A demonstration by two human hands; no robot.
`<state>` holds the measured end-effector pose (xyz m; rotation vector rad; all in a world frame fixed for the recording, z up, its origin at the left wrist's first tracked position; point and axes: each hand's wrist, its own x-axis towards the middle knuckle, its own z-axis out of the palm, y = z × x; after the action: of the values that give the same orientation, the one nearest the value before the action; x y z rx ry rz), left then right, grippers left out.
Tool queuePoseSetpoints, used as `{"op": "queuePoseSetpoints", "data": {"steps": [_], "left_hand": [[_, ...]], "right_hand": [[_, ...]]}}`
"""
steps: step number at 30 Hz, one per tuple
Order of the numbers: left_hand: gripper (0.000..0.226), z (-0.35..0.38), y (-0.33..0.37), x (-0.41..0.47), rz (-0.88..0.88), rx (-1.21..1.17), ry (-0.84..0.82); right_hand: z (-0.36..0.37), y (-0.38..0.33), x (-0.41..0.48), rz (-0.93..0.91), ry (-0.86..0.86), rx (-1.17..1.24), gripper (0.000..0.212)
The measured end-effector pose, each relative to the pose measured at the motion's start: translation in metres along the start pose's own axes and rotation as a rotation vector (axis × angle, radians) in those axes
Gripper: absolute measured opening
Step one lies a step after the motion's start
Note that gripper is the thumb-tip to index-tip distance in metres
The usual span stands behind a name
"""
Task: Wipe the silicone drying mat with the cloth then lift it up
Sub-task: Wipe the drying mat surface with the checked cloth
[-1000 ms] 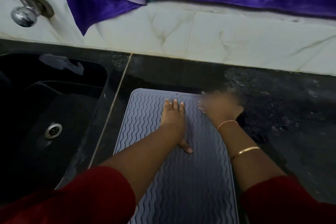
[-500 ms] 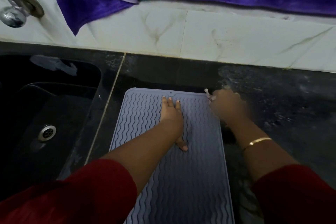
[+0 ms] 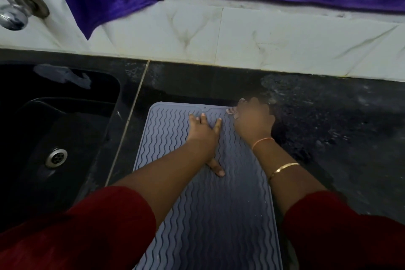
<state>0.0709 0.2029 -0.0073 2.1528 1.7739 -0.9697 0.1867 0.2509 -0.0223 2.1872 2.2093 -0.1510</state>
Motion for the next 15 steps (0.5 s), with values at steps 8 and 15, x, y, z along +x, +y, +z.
{"op": "queuePoseSetpoints", "data": {"steps": [8, 15], "left_hand": [[0.138, -0.006, 0.004, 0.004, 0.023, 0.117, -0.001], [0.145, -0.009, 0.011, 0.02, 0.016, 0.201, -0.09]], "right_hand": [[-0.007, 0.008, -0.016, 0.003, -0.01, 0.075, 0.042], [-0.008, 0.008, -0.045, 0.007, -0.082, 0.097, 0.027]]}}
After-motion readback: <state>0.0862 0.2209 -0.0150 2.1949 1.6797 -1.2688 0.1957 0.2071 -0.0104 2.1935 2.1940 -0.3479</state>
